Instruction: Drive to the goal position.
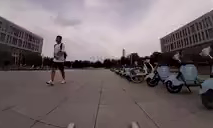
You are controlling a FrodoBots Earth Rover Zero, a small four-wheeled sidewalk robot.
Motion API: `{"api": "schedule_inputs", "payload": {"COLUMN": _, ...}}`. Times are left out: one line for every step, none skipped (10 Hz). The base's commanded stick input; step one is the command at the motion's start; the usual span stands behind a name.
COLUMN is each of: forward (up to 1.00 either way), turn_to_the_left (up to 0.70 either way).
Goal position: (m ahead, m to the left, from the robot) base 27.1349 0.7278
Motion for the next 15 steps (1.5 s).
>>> {"api": "schedule_inputs", "payload": {"forward": 0.70, "turn_to_the_left": 0.00}}
{"api": "schedule_inputs", "payload": {"forward": 0.70, "turn_to_the_left": 0.00}}
{"api": "schedule_inputs", "payload": {"forward": 0.70, "turn_to_the_left": 0.00}}
{"api": "schedule_inputs", "payload": {"forward": 0.70, "turn_to_the_left": 0.00}}
{"api": "schedule_inputs", "payload": {"forward": 0.70, "turn_to_the_left": 0.00}}
{"api": "schedule_inputs", "payload": {"forward": 0.70, "turn_to_the_left": 0.00}}
{"api": "schedule_inputs", "payload": {"forward": 0.70, "turn_to_the_left": 0.00}}
{"api": "schedule_inputs", "payload": {"forward": 0.70, "turn_to_the_left": 0.00}}
{"api": "schedule_inputs", "payload": {"forward": 0.70, "turn_to_the_left": 0.00}}
{"api": "schedule_inputs", "payload": {"forward": 0.70, "turn_to_the_left": 0.00}}
{"api": "schedule_inputs", "payload": {"forward": 0.70, "turn_to_the_left": 0.00}}
{"api": "schedule_inputs", "payload": {"forward": 0.70, "turn_to_the_left": 0.00}}
{"api": "schedule_inputs", "payload": {"forward": 0.70, "turn_to_the_left": 0.00}}
{"api": "schedule_inputs", "payload": {"forward": 0.70, "turn_to_the_left": 0.00}}
{"api": "schedule_inputs", "payload": {"forward": 0.70, "turn_to_the_left": 0.00}}
